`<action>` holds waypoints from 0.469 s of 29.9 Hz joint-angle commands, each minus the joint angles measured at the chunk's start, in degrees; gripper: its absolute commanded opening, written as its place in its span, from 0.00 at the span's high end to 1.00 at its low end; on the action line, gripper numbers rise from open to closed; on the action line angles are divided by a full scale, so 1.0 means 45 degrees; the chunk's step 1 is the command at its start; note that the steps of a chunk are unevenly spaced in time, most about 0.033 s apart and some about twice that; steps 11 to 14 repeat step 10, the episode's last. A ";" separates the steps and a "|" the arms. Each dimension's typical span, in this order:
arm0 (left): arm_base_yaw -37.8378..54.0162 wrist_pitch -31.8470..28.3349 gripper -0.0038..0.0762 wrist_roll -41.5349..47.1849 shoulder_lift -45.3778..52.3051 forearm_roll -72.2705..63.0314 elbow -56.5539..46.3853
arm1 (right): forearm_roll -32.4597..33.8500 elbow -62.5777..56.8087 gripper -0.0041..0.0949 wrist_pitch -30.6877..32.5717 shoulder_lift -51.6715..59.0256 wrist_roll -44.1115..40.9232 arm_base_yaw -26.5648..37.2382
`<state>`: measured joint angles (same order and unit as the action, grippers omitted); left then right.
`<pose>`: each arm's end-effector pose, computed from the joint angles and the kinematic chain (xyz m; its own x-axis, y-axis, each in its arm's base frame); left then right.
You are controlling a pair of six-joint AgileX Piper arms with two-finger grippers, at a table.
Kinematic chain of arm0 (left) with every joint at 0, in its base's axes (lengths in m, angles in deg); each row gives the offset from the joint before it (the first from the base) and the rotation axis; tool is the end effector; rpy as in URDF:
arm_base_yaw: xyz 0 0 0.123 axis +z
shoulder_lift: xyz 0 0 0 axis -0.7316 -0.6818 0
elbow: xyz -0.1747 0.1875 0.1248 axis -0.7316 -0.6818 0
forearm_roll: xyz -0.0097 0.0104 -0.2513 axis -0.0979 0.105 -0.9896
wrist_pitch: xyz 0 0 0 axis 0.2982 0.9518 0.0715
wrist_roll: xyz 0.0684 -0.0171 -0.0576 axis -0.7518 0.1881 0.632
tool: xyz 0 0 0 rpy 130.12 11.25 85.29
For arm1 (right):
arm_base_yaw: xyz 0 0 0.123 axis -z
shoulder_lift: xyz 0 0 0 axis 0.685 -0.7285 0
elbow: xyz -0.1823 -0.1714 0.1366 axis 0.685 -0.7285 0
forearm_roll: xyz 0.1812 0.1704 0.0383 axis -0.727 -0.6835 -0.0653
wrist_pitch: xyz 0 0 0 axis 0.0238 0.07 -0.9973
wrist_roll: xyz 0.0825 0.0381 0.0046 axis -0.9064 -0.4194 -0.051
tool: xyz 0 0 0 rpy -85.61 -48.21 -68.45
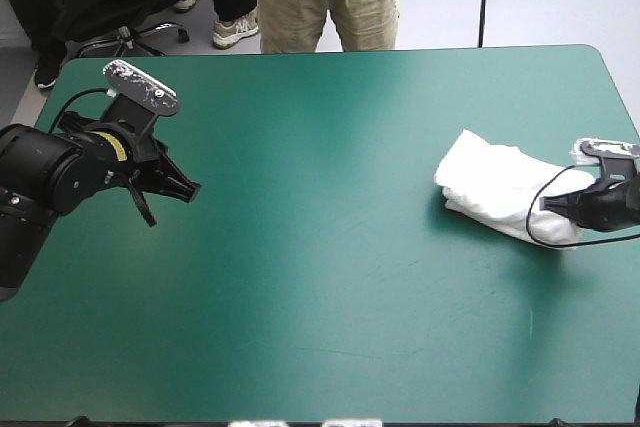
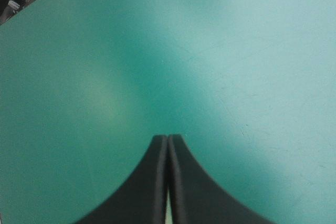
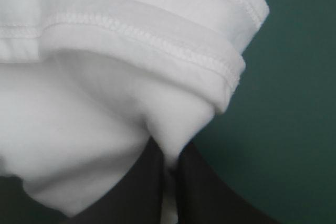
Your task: Fold the cloth
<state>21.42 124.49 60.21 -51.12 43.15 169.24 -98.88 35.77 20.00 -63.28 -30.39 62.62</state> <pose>0.2123 -0.0804 0.4424 -0.5514 0.5495 -0.6277 0.4519 0.8292 0.3289 0.2777 -0.0863 0.2474 -0.8704 0.0799 -0.4858 0.0922 0.9957 -0.0014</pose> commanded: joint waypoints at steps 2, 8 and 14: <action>-0.0032 -0.0492 0.97 0.0173 0.0262 0.0146 0.0294 | 0.1448 0.0302 0.97 -0.0366 0.0508 -0.0825 0.0137; -0.0032 -0.0488 0.97 0.0569 0.0262 0.0269 0.0294 | 0.1344 0.0302 0.73 0.0729 0.0508 -0.0303 0.0137; -0.0032 -0.0512 0.97 0.0569 0.0262 0.0271 0.0294 | 0.1078 0.0302 0.49 0.0906 0.0508 -0.0303 0.0107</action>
